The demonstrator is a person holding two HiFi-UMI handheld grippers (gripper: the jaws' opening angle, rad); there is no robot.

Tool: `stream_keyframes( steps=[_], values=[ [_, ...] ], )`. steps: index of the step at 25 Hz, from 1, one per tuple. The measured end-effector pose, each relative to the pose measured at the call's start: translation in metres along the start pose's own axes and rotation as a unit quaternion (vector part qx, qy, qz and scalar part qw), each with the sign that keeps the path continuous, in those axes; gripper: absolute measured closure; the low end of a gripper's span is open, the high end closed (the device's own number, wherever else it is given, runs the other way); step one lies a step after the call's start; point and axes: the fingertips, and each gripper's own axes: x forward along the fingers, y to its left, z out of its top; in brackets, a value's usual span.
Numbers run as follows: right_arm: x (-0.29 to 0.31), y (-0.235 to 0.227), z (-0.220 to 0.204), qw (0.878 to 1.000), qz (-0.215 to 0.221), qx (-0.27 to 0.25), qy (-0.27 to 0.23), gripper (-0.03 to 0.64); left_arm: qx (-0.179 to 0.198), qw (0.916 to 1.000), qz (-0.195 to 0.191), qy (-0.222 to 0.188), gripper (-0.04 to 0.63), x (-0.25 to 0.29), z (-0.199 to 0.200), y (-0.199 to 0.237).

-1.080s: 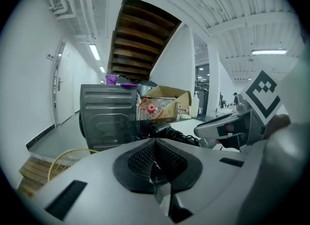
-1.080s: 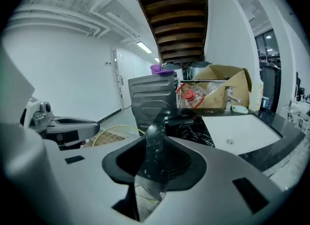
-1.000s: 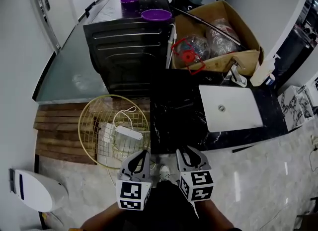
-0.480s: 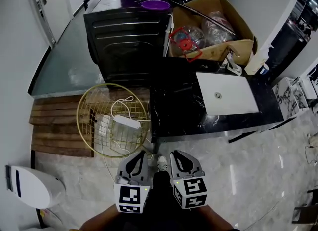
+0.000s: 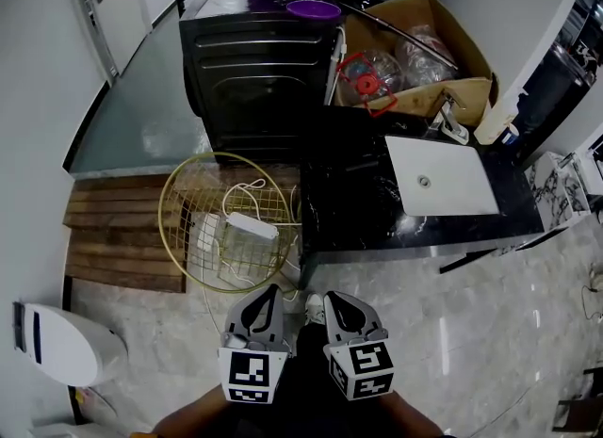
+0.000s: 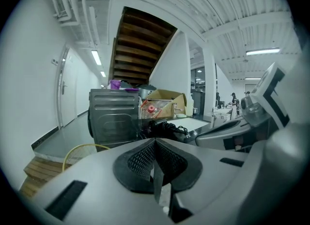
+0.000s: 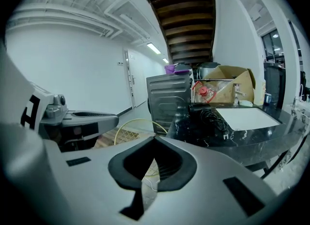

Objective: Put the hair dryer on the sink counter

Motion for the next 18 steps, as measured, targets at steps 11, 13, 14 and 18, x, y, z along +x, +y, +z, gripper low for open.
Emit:
stream_keyframes(
  steps=[11,13,14,18],
  values=[
    [-0.004,-0.002,0.004,1.0,0.0,0.005,-0.009,0.603,0.006,1.0,0.005,-0.006,0.588,-0.003,0.006,-0.001],
    [-0.004,-0.003,0.005,1.0,0.0,0.005,-0.01,0.603,0.007,0.9999,0.005,-0.006,0.588,-0.002,0.007,-0.001],
    [-0.005,-0.004,0.006,1.0,0.0,0.005,-0.011,0.603,0.008,0.9999,0.005,-0.007,0.588,-0.002,0.008,-0.002],
    [-0.007,-0.008,0.007,1.0,0.001,0.005,-0.013,0.603,0.009,0.9999,0.005,-0.007,0.588,0.0,0.011,-0.007]
  ],
)
